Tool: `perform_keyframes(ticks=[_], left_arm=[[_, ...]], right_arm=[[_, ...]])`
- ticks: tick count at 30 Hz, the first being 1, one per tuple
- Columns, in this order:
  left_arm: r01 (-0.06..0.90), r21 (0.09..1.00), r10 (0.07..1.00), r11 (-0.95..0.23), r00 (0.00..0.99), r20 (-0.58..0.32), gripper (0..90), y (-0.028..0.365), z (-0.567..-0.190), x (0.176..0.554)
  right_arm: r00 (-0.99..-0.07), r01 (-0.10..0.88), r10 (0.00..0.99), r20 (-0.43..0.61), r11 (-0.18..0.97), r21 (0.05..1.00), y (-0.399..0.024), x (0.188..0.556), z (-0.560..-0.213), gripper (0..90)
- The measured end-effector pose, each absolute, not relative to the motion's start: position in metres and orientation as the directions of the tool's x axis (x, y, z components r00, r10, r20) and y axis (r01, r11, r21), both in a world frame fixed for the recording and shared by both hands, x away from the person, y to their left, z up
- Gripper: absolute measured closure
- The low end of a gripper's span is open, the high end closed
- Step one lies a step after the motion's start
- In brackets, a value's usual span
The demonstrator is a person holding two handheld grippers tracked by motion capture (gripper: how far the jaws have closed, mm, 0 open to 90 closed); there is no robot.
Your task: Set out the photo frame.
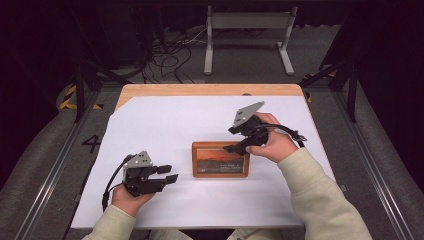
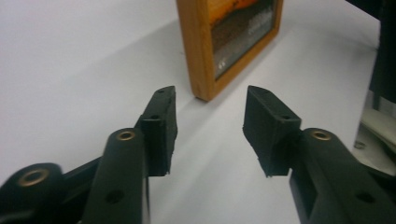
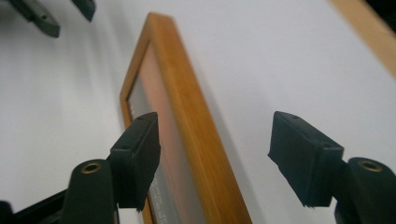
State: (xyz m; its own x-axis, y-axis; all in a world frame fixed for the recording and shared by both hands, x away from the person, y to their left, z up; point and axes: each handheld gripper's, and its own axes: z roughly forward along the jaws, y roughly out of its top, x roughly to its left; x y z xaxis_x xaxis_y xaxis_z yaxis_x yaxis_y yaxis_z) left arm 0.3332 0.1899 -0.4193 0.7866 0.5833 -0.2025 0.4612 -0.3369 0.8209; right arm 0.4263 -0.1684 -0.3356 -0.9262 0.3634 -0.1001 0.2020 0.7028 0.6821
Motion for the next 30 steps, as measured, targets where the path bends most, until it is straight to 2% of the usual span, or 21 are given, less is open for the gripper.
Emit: perform_keyframes(ticks=[3,5,13,20,26,30], left_arm=[[0.44,0.852,0.615,-0.284,0.765,-0.191,43.3,0.2,-0.415,0.325],[0.427,0.868,0.632,-0.255,0.753,-0.185,41.9,0.207,-0.413,0.322],[0.403,0.893,0.673,-0.201,0.719,-0.173,33.4,0.224,-0.413,0.316],[0.37,0.908,0.693,-0.198,0.708,-0.137,29.1,0.227,-0.417,0.315],[0.344,0.913,0.688,-0.219,0.718,-0.106,28.4,0.228,-0.424,0.319],[0.36,0.909,0.687,-0.208,0.716,-0.126,28.3,0.228,-0.427,0.321]], right_arm=[[-0.872,0.261,0.486,-0.068,0.577,0.774,-0.195,0.411,-0.334,30.2],[-0.846,0.287,0.532,-0.032,0.506,0.813,-0.208,0.402,-0.336,27.2],[-0.753,0.288,0.656,-0.055,0.403,0.868,-0.266,0.357,-0.352,25.2],[-0.695,0.286,0.718,-0.041,0.327,0.901,-0.291,0.336,-0.376,24.7],[-0.671,0.292,0.74,-0.04,0.314,0.903,-0.303,0.331,-0.404,24.2],[-0.664,0.31,0.747,-0.029,0.311,0.899,-0.309,0.331,-0.423,24.2]])
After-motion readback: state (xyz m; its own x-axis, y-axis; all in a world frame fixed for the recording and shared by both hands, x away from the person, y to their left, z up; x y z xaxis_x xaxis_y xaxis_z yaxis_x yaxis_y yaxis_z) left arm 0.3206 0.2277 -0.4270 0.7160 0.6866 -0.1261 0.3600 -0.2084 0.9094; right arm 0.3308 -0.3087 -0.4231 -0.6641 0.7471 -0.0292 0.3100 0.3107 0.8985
